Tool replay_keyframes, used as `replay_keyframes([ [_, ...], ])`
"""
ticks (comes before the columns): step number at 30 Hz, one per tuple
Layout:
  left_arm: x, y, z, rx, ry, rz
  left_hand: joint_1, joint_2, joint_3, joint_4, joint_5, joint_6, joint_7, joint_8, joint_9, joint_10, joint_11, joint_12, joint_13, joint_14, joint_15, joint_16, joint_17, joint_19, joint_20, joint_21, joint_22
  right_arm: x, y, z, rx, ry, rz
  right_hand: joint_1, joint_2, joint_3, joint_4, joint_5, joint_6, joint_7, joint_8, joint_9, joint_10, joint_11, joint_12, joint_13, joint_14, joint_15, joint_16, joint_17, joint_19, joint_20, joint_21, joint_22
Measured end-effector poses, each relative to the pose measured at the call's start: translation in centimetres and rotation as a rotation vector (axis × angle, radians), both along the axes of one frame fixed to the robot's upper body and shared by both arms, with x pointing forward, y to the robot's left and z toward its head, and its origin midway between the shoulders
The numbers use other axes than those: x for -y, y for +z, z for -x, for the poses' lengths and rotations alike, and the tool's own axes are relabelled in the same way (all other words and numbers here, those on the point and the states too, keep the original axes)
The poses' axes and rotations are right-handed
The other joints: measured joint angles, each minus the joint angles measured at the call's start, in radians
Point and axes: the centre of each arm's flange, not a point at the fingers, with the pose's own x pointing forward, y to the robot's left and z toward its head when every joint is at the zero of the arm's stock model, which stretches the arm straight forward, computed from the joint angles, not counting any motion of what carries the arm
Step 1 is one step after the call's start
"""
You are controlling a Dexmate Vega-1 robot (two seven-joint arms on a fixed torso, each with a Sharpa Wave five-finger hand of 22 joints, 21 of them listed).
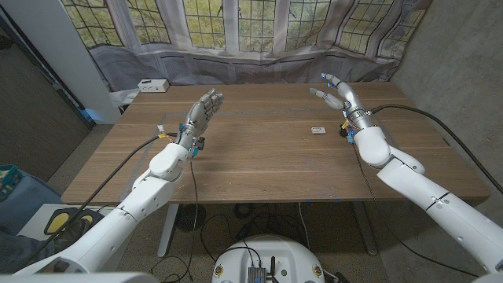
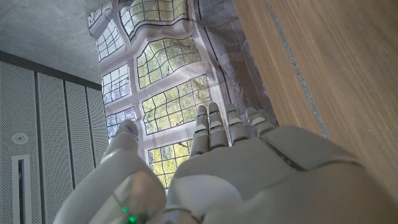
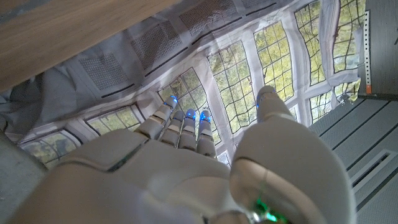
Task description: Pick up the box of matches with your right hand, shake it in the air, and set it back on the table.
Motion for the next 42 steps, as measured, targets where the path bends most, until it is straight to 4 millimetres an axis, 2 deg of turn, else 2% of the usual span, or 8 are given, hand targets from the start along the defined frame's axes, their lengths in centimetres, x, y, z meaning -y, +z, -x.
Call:
replay_keyframes([
  [7,0.5,0.2,-0.5,-0.001,-0.005,0.009,0.000,0.000,0.000,0.000,0.000,-0.001,0.001,0.000,0.000,0.006,0.016,0.000,0.000,0.011,0.000,0.000,0.000,0.009,-0.024,0.000,0.000,1.2,0.1,-1.3,-0.034,0.110,-0.103,-0.019,-0.002,-0.006,0.006,0.000,-0.013,0.005,-0.008,0.000,0.000,0.000,0.000,0.000,0.006,0.005,0.008,0.000,0.012,0.005,0.008,0.000],
  [9,0.6,0.3,-0.6,-0.001,-0.006,0.012,0.000,0.000,0.000,0.000,0.000,-0.005,0.005,0.000,0.000,0.006,0.016,0.000,0.000,0.011,0.000,0.000,0.000,0.011,-0.025,0.000,0.000,1.2,0.2,-1.3,-0.038,0.148,-0.120,-0.027,-0.001,-0.007,0.007,0.000,-0.015,0.004,-0.008,0.000,0.009,-0.002,0.000,0.000,0.011,0.000,0.008,0.000,0.016,0.004,0.008,0.000],
  [14,0.9,0.4,-0.8,0.000,-0.014,0.021,0.000,0.000,0.000,0.000,0.000,-0.007,0.007,0.000,0.000,0.004,0.018,0.000,0.000,0.011,0.000,0.000,0.000,0.011,-0.025,0.000,0.000,2.2,-0.1,-2.7,-0.073,0.238,-0.207,-0.039,-0.002,-0.014,0.014,-0.004,-0.015,0.004,-0.008,0.000,0.011,0.000,0.000,0.000,0.014,0.004,0.008,0.000,0.023,0.008,0.008,0.000],
  [21,1.0,0.7,-1.1,0.001,-0.016,0.027,0.000,0.000,0.000,0.000,0.000,-0.020,0.042,0.000,0.000,0.000,0.058,0.000,0.000,0.018,0.007,0.000,0.000,0.011,-0.025,0.000,0.000,2.9,-0.5,-3.8,-0.111,0.359,-0.301,-0.084,-0.003,-0.031,0.031,-0.004,-0.015,0.004,-0.008,0.000,0.023,0.002,0.000,0.000,0.018,0.007,0.008,0.000,0.023,0.008,0.008,0.000],
  [27,0.9,0.8,-1.4,0.000,-0.014,0.031,0.000,0.000,0.000,0.000,0.000,-0.021,0.054,0.000,0.000,0.000,0.068,0.000,-0.002,0.020,0.017,0.000,0.000,0.011,-0.025,0.000,0.000,3.6,-1.0,-4.9,-0.141,0.426,-0.368,-0.115,-0.011,-0.044,0.044,-0.008,-0.015,0.004,-0.008,0.000,0.029,0.007,0.000,0.000,0.018,0.007,0.008,0.000,0.023,0.008,0.008,0.000],
  [33,0.8,0.9,-1.6,-0.003,-0.011,0.038,0.000,0.000,0.000,0.000,0.000,-0.021,0.054,0.000,0.000,-0.004,0.072,0.000,-0.002,0.020,0.017,0.000,0.000,0.019,-0.033,0.000,0.000,4.3,-1.9,-6.1,-0.177,0.478,-0.430,-0.156,-0.020,-0.061,0.061,-0.008,-0.015,0.004,-0.008,0.000,0.022,0.013,0.000,0.000,0.017,0.008,0.008,0.000,0.022,0.009,0.008,0.000],
  [39,0.7,1.1,-1.9,-0.005,-0.013,0.045,0.000,0.000,0.000,0.000,0.000,-0.026,0.059,0.000,0.000,-0.005,0.074,-0.004,-0.002,0.014,0.022,0.000,0.000,0.018,-0.033,0.000,0.000,4.5,-2.2,-6.3,-0.196,0.527,-0.463,-0.172,-0.023,-0.069,0.069,-0.007,-0.015,0.004,-0.008,0.000,0.008,0.016,0.000,0.000,0.008,0.009,0.008,0.000,0.011,0.015,0.008,0.000],
  [42,0.7,1.1,-2.0,-0.004,-0.013,0.046,0.000,0.000,0.000,0.000,0.000,-0.030,0.055,0.000,0.000,-0.005,0.074,-0.004,-0.002,0.014,0.022,0.000,0.000,0.018,-0.033,0.000,0.000,5.3,-3.1,-6.8,-0.213,0.522,-0.492,-0.180,-0.023,-0.069,0.069,-0.007,-0.015,0.004,-0.012,0.000,0.008,0.016,0.000,0.000,0.003,0.014,0.008,-0.005,0.009,0.014,0.008,0.000],
])
